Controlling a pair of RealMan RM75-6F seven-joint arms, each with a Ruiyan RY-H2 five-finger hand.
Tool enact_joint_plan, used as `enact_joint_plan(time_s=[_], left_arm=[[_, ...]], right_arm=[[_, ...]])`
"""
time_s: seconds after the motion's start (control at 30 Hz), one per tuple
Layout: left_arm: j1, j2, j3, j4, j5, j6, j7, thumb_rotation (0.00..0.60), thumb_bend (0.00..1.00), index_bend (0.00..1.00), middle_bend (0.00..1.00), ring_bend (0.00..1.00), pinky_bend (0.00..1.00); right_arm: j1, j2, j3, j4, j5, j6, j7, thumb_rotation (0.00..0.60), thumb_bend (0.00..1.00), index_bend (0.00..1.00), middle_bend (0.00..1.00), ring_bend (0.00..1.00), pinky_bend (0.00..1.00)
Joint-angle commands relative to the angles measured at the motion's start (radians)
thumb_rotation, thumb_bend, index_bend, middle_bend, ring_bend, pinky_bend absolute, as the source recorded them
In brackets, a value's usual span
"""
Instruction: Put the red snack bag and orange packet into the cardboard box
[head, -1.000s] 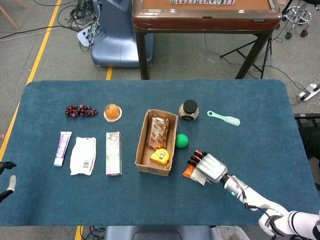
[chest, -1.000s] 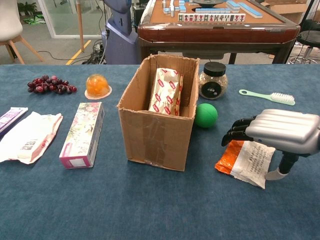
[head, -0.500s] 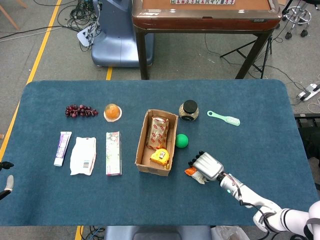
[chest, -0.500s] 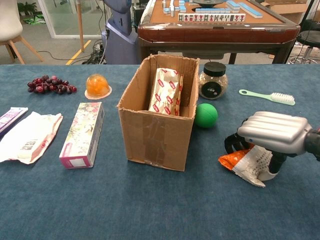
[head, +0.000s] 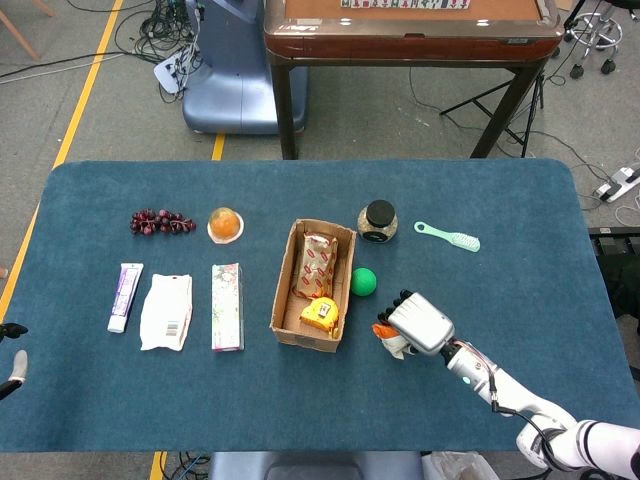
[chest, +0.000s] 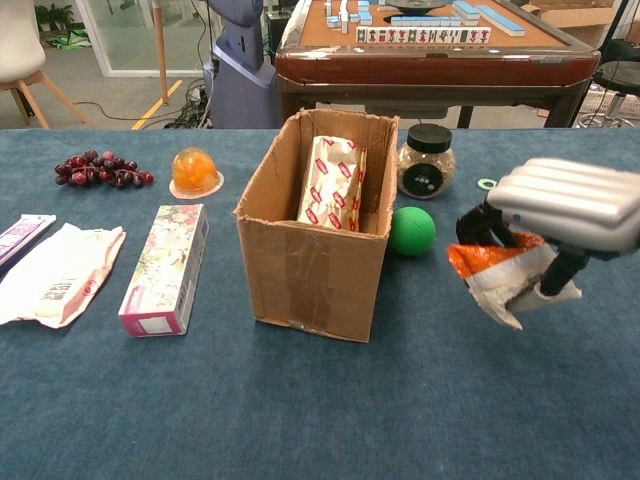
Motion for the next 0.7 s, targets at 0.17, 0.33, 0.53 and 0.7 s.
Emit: enact_joint_plan(time_s=[0.17,0.33,0.53,0.7], left_arm=[[-0.003,-0.002,0.002,0.000,-0.002,-0.008,0.009,0.600,0.43,0.39,0.43,0.32,0.45],[0.000,0.002,-0.001,-0.002,-0.002,0.000,-0.001,0.600,0.43,0.39,0.43,0.32,0.45],[0.001,0.005,-0.001,-0.002,-0.003,-0.001,-0.006,0.600,0.43,0.39,0.43,0.32,0.45],[0.001,0.005,0.000,-0.003,-0.001,-0.001,-0.005,0.600,0.43,0.39,0.43,0.32,0.45]], right_arm=[[0.055,0.122,0.134,-0.200,-0.007,0.053,-0.106,0.600,0.00,0.56,0.64,0.57,0.45],[0.112,0.135,0.216,-0.255,0.035,0.012,-0.173,0.600,0.00,0.56,0.64,0.57,0.46],[0.170,0.094,0.261,-0.245,0.074,-0.035,-0.251,0.600,0.00,0.56,0.61,0.55,0.47],[0.206,0.010,0.272,-0.159,0.086,-0.041,-0.263,0.600,0.00,0.56,0.57,0.52,0.47]])
